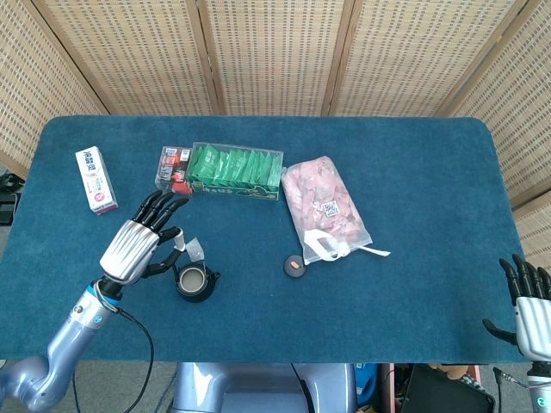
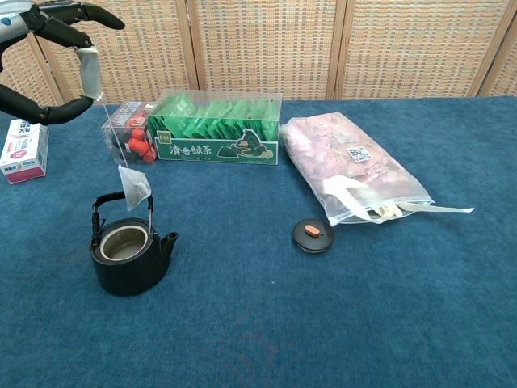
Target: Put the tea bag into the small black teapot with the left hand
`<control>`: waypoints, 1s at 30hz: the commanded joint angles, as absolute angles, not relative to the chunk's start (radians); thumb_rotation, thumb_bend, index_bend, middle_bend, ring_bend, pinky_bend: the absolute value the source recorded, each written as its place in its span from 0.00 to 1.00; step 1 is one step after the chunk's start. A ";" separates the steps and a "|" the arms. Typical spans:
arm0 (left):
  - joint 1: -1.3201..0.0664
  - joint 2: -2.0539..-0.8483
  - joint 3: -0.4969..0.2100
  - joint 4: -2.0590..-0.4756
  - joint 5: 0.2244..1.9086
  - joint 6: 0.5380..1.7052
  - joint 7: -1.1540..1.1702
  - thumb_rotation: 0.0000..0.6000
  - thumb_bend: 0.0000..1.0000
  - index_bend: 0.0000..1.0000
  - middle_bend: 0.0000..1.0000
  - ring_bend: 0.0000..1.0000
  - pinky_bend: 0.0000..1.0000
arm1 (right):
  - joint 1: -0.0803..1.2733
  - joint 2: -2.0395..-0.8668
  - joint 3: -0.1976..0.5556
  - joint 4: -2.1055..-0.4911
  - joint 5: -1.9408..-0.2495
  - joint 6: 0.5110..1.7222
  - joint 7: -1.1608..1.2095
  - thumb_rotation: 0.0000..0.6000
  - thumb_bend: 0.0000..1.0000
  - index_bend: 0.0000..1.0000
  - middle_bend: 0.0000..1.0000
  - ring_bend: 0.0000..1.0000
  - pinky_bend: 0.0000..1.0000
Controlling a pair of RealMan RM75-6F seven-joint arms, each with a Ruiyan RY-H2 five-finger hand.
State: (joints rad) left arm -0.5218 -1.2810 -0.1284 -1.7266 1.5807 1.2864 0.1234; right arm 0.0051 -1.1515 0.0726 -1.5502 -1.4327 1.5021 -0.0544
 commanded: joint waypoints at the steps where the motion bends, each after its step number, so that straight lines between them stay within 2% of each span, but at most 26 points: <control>1: -0.521 -1.281 -0.125 -1.727 1.584 1.288 0.123 1.00 0.44 0.60 0.10 0.03 0.00 | 0.005 -1.152 0.073 -1.551 -1.432 1.502 -0.055 1.00 0.05 0.03 0.08 0.00 0.00; 30: -0.507 -1.264 -0.095 -1.761 1.605 1.292 0.129 1.00 0.44 0.60 0.10 0.03 0.00 | 0.003 -1.154 0.073 -1.543 -1.423 1.493 -0.047 1.00 0.06 0.03 0.08 0.00 0.00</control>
State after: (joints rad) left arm -0.5075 -1.2639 -0.0956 -1.7617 1.6057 1.2922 0.1290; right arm 0.0034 -1.1536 0.0731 -1.5435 -1.4227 1.4933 -0.0469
